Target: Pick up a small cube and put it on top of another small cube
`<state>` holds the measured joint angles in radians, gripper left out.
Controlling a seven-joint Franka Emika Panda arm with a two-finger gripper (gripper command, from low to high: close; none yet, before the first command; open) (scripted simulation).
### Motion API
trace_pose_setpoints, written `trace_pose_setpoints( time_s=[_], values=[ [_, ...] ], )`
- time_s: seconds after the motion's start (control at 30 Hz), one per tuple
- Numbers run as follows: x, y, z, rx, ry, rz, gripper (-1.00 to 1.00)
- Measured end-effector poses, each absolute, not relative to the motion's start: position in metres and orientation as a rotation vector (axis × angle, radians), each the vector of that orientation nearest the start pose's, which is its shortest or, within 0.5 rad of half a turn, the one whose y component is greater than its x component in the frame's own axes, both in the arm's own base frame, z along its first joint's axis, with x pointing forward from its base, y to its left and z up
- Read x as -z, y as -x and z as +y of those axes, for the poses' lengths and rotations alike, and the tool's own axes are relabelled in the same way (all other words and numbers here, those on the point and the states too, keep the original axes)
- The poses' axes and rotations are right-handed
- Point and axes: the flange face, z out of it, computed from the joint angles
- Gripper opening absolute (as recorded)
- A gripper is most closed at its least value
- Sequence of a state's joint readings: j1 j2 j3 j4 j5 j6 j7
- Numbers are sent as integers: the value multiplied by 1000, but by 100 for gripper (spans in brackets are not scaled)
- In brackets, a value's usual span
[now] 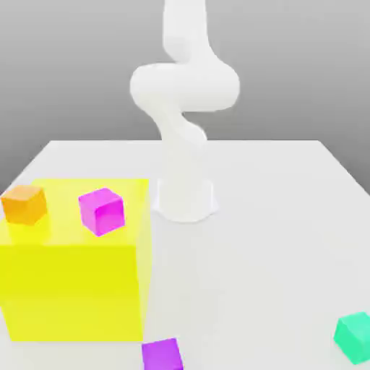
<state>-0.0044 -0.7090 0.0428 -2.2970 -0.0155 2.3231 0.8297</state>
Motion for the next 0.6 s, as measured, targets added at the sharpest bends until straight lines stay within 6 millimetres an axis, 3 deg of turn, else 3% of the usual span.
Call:
trace_pose_setpoints(
  time_s=[0.13, 0.3, 0.47, 0.6],
  values=[
    [-628, -426, 55, 872, 2613, 1033, 0],
    [-553, -469, 99, 740, 2735, 1009, 0],
    [-471, -495, 144, 594, 2843, 965, 0],
    [-403, -502, 184, 465, 2918, 908, 0]
  ],
)
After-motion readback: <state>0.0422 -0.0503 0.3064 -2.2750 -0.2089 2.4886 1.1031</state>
